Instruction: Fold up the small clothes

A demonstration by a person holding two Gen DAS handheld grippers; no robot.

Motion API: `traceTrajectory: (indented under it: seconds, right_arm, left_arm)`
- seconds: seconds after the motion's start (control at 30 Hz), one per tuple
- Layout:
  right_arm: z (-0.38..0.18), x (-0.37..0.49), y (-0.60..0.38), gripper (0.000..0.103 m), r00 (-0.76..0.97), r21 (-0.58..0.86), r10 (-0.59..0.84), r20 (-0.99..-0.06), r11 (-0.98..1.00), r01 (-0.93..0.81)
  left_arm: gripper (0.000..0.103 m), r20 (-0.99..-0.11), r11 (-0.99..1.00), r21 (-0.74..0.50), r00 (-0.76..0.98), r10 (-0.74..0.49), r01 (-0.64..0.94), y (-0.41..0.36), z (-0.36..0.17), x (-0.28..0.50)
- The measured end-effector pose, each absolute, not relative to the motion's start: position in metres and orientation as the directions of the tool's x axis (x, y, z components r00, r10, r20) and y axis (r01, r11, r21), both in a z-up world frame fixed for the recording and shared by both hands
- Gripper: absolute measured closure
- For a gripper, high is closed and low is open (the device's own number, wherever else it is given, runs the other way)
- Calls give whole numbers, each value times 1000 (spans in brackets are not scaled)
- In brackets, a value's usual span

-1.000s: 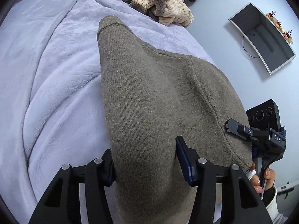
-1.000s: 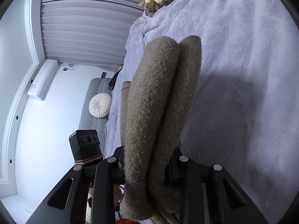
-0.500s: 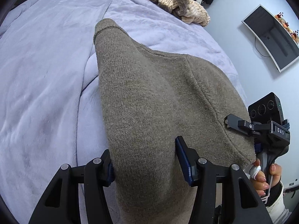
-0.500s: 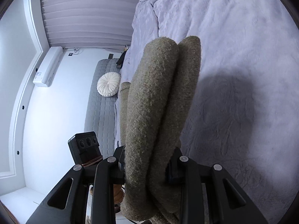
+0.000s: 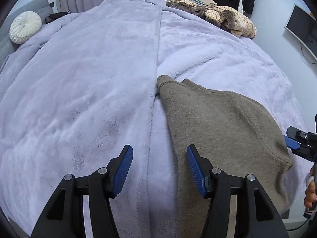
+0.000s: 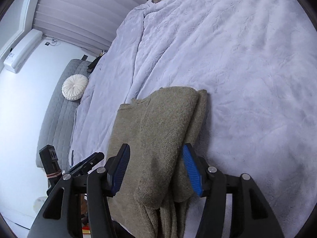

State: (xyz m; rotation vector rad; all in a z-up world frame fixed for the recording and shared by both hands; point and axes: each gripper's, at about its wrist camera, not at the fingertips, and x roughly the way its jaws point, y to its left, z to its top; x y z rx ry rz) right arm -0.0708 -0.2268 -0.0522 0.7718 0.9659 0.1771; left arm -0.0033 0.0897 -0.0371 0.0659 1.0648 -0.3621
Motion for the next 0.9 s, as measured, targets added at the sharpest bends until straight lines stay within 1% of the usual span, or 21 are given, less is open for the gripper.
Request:
traceTrajectory:
  seconds: [0.07, 0.1, 0.17, 0.23, 0.27, 0.33, 0.37, 0.43, 0.47, 0.5, 0.57, 0.6, 0.73, 0.9]
  right_arm:
    - [-69, -64, -226, 70, 533, 688, 506, -678, 692, 219]
    - [-78, -64, -226, 87, 518, 689, 512, -685, 686, 233]
    - [-74, -68, -222, 90, 529, 653, 478, -701, 729, 206]
    - [-53, -66, -210, 92, 542, 523, 374, -752, 840, 146]
    - [-47, -65, -205, 92, 535, 432, 306, -787, 893, 124]
    - [-51, -66, -199, 92, 500, 296, 205, -842, 949, 110]
    - [-59, -65, -199, 92, 474, 272, 192, -859, 956, 107]
    - [-81, -70, -204, 92, 434, 259, 183, -882, 958, 122]
    - [-89, -72, -207, 92, 428, 268, 190, -884, 955, 129]
    - [-95, -74, -211, 93, 433, 284, 200, -879, 948, 141]
    - [-94, -78, -216, 92, 449, 321, 217, -867, 932, 169]
    - [-92, -79, -217, 92, 451, 316, 210, -867, 933, 173]
    - [-69, -94, -211, 92, 474, 238, 135, -870, 957, 166]
    - [-49, -118, -207, 92, 536, 276, 137, -833, 943, 188]
  left_arm:
    - [45, -872, 943, -114, 423, -246, 313, 93, -45, -2]
    - [45, -873, 947, -108, 427, -236, 302, 93, -48, -4]
    - [45, -867, 948, -111, 437, -240, 299, 98, -47, -10]
    - [45, -862, 949, -104, 450, -235, 297, 97, -47, -15]
    - [45, -861, 950, -93, 455, -227, 299, 95, -48, -17]
    - [45, -860, 950, -65, 466, -209, 305, 88, -53, -20]
    - [45, -859, 950, -55, 471, -202, 307, 87, -54, -22]
    - [41, -855, 949, -42, 481, -196, 313, 85, -56, -25]
    - [36, -852, 950, -35, 488, -191, 311, 85, -56, -26]
    - [35, -849, 952, -28, 495, -184, 305, 85, -56, -28]
    - [35, -850, 953, -36, 492, -187, 300, 87, -54, -29]
    - [35, -851, 954, -43, 489, -189, 295, 88, -54, -29]
    - [35, -852, 958, -51, 489, -190, 282, 91, -54, -29]
    - [35, -848, 960, -57, 495, -191, 272, 91, -54, -34]
